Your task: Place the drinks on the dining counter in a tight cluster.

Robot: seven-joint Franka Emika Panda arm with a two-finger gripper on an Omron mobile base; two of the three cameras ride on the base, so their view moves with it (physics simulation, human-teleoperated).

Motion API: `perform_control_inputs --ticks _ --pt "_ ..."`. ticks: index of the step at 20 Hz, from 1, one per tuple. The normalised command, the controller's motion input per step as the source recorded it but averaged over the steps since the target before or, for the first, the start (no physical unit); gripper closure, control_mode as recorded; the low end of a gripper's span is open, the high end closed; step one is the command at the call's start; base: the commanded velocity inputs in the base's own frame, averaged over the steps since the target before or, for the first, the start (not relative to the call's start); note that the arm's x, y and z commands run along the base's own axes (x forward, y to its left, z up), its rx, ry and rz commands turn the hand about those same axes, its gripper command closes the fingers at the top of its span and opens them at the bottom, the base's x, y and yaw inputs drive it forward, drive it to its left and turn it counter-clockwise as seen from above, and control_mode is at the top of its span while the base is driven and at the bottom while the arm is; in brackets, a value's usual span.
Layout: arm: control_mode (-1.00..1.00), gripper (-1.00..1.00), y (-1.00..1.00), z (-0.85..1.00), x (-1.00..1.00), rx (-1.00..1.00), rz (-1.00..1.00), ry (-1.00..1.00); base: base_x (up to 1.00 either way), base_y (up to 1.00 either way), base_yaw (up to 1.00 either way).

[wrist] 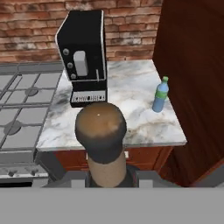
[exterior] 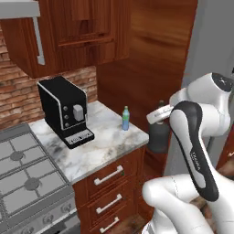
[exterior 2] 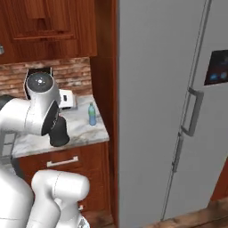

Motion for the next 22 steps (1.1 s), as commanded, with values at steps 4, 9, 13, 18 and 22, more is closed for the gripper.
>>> perform_control_inputs --ticks 4,9,13,18,22 --pt "1.0 1.0 0.0 0.0 0.0 0.0 0.0 0.0 -0.87 0.12 -0.75" --pt "1.0 1.0 0.0 0.0 0.0 0.0 0.0 0.0 -0.49 0.1 -0.85" --pt "1.0 1.0 0.0 0.0 0.0 0.0 0.0 0.0 0.0 0.0 -0.99" --pt "1.0 1.0 0.0 0.0 0.0 0.0 0.0 0.0 0.0 0.0 -1.0" --pt "1.0 1.0 0.0 0.0 0.0 0.0 0.0 0.0 0.0 0.0 -1.0"
